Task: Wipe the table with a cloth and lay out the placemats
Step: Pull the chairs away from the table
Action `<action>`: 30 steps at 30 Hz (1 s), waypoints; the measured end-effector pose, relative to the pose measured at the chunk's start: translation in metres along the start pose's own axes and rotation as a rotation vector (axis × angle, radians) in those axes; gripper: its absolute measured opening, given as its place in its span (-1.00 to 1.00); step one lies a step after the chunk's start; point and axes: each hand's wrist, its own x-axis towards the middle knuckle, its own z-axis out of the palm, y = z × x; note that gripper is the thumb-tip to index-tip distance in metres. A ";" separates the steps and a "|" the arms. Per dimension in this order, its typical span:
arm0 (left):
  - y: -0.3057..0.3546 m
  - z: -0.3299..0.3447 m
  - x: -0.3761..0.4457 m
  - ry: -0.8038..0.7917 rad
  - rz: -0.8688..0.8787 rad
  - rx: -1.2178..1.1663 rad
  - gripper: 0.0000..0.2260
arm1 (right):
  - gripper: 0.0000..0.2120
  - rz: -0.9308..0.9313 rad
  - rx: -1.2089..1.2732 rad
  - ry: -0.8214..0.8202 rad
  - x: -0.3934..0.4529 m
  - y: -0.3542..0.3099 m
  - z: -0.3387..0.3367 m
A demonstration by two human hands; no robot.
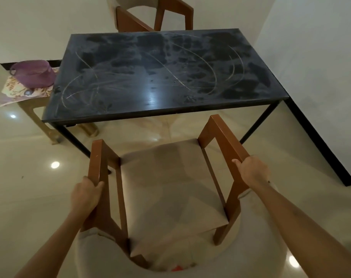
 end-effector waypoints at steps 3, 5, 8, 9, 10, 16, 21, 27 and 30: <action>0.003 -0.001 0.002 -0.012 0.020 0.007 -0.73 | -0.46 -0.003 -0.001 0.009 0.003 0.002 0.002; 0.009 0.000 0.005 -0.014 0.028 0.015 -0.72 | -0.48 0.009 0.021 0.007 0.006 0.005 0.004; 0.022 0.001 0.010 -0.014 0.049 0.010 -0.72 | -0.47 0.031 0.018 0.009 0.012 0.010 0.007; 0.027 0.002 0.013 -0.010 0.057 0.010 -0.71 | -0.47 0.037 0.018 0.013 0.015 0.012 0.008; 0.032 0.003 0.015 -0.007 0.063 0.012 -0.71 | -0.46 0.040 0.024 0.012 0.018 0.013 0.008; 0.053 0.012 0.022 -0.015 0.065 -0.011 -0.69 | -0.42 0.014 -0.065 0.032 0.038 0.024 0.006; 0.064 0.022 0.020 0.007 0.079 -0.025 -0.70 | -0.41 -0.012 -0.108 0.040 0.055 0.033 0.004; 0.079 0.027 0.022 0.024 0.069 -0.013 -0.73 | -0.44 -0.010 -0.121 0.048 0.068 0.035 -0.002; 0.080 0.028 0.025 0.018 0.060 -0.012 -0.73 | -0.45 -0.028 -0.133 0.058 0.070 0.033 -0.006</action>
